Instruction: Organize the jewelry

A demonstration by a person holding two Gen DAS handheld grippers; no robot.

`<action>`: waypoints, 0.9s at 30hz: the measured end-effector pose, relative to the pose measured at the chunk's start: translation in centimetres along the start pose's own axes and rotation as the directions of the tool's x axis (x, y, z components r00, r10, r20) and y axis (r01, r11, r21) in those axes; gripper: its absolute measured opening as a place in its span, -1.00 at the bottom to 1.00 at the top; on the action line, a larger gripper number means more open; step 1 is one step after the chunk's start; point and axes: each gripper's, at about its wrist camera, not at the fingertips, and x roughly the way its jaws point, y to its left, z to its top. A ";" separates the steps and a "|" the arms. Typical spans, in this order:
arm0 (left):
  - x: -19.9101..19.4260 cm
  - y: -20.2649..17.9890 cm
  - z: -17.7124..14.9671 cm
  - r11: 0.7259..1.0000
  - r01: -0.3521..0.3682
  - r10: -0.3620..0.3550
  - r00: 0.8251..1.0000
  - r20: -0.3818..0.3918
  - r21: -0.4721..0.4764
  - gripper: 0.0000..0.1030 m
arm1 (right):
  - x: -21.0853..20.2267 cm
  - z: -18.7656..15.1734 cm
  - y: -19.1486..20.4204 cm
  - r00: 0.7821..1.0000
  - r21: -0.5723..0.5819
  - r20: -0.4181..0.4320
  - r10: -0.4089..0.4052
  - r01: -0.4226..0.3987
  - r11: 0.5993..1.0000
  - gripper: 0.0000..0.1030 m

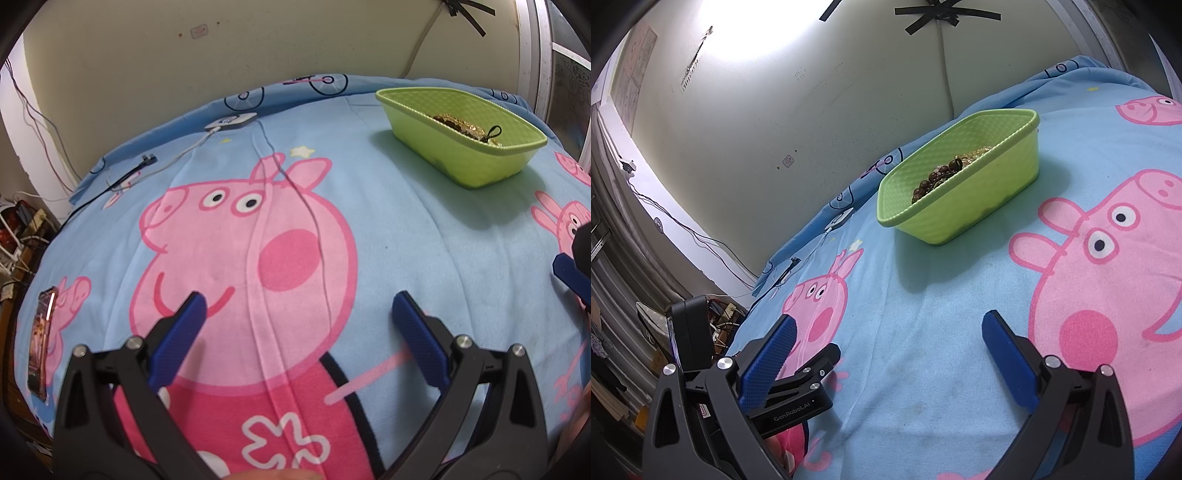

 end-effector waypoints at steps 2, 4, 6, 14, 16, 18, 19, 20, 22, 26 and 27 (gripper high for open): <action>0.0 0.0 0.0 1.000 0.001 -0.001 1.000 0.000 0.000 0.88 | 0.1 0.0 0.1 1.000 0.000 0.000 0.000 0.000 1.000 0.62; 0.0 0.0 0.0 1.000 0.001 -0.001 1.000 0.000 -0.001 0.88 | 0.0 0.0 0.0 1.000 0.000 0.000 0.000 0.000 1.000 0.61; 0.0 0.0 0.0 1.000 0.001 -0.001 1.000 0.000 0.000 0.88 | 0.0 0.0 0.0 1.000 0.000 0.000 0.000 0.000 1.000 0.62; 0.0 0.1 0.0 1.000 0.001 -0.001 1.000 0.000 0.001 0.88 | 0.0 0.0 -0.1 1.000 0.000 0.000 0.001 -0.001 1.000 0.61; 0.0 0.1 0.0 1.000 0.001 -0.001 1.000 0.000 0.001 0.88 | 0.0 0.1 -0.1 1.000 0.000 -0.001 0.002 -0.002 1.000 0.61; 0.0 0.1 0.0 1.000 0.001 -0.001 1.000 0.000 0.001 0.88 | 0.0 0.1 -0.2 1.000 0.000 -0.001 0.002 -0.002 1.000 0.61; 0.0 0.1 0.0 1.000 0.002 -0.002 1.000 -0.001 0.001 0.88 | 0.0 0.1 -0.2 1.000 0.000 -0.001 0.002 -0.002 1.000 0.61; 0.0 0.1 0.0 1.000 0.001 -0.001 1.000 -0.001 0.001 0.88 | 0.0 0.1 -0.2 1.000 0.000 -0.001 0.002 -0.002 1.000 0.62; 0.0 0.1 0.0 1.000 0.001 -0.001 1.000 -0.001 0.001 0.88 | 0.1 0.1 -0.1 1.000 0.000 -0.001 0.002 -0.002 1.000 0.61; 0.1 0.1 0.0 1.000 0.002 -0.002 1.000 -0.001 0.001 0.88 | 0.1 0.1 -0.1 1.000 0.000 -0.001 0.003 -0.003 1.000 0.62; 0.1 0.1 0.0 1.000 0.002 -0.002 1.000 -0.001 0.001 0.88 | 0.1 0.1 -0.2 1.000 0.000 -0.001 0.003 -0.003 1.000 0.61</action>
